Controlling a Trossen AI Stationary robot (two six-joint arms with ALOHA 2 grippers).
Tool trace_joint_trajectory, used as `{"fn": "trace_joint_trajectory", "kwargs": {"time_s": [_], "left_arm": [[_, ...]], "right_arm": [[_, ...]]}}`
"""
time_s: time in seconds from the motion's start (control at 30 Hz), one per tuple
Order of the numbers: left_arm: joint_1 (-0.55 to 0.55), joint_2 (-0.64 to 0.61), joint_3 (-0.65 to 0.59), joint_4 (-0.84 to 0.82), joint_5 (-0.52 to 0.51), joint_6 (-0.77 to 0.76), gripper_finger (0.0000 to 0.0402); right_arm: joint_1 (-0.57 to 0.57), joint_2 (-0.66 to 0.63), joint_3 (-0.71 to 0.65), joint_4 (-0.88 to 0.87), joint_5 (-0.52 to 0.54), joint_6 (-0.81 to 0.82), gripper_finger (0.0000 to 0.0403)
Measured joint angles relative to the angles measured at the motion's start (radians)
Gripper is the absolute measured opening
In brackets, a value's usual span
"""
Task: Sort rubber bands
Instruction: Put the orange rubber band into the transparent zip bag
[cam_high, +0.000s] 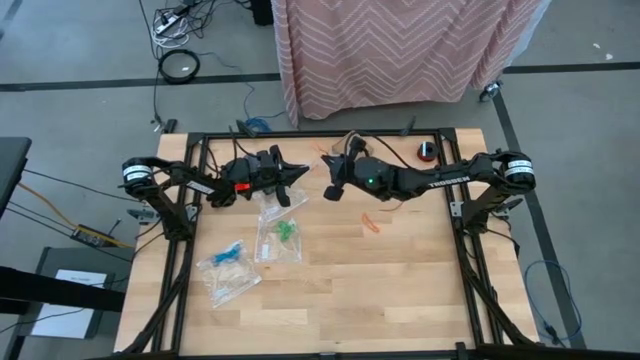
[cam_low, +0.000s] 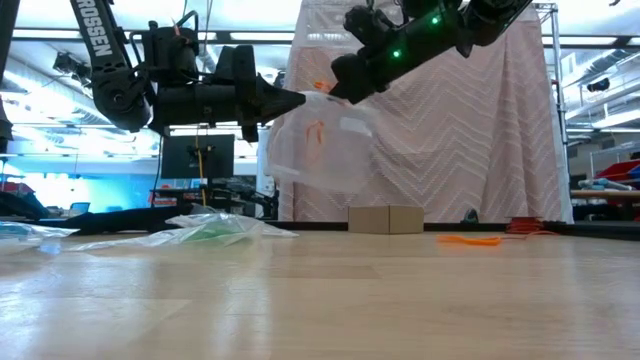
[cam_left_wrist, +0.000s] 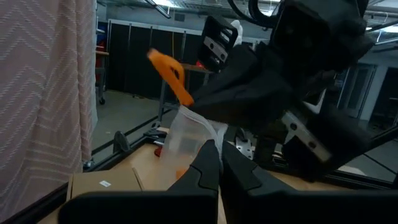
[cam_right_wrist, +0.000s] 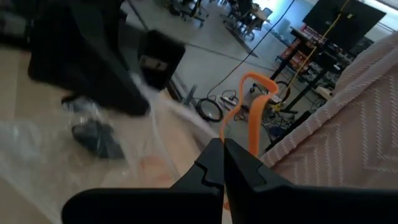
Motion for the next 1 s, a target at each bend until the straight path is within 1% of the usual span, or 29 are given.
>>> {"fn": "trace_joint_trajectory", "kwargs": {"time_s": [0.2, 0.5, 0.63, 0.8, 0.9, 1.0], "left_arm": [[0.000, 0.000, 0.000, 0.000, 0.000, 0.000, 0.0006], [0.000, 0.000, 0.000, 0.000, 0.000, 0.000, 0.0006], [0.000, 0.000, 0.000, 0.000, 0.000, 0.000, 0.0006], [0.000, 0.000, 0.000, 0.000, 0.000, 0.000, 0.0006], [0.000, 0.000, 0.000, 0.000, -0.001, 0.000, 0.0006], [0.000, 0.000, 0.000, 0.000, -0.010, 0.000, 0.0006]], "right_arm": [[0.000, 0.000, 0.000, -0.095, 0.000, -0.045, 0.0000], [0.000, 0.000, 0.000, -0.100, -0.002, -0.046, 0.0005], [0.004, 0.000, 0.000, -0.120, -0.023, -0.044, 0.0034], [0.023, -0.001, 0.000, -0.146, -0.012, -0.044, 0.0077], [0.034, -0.001, 0.000, -0.145, 0.012, -0.046, 0.0092], [0.048, -0.002, 0.000, -0.146, 0.025, -0.046, 0.0098]]}}
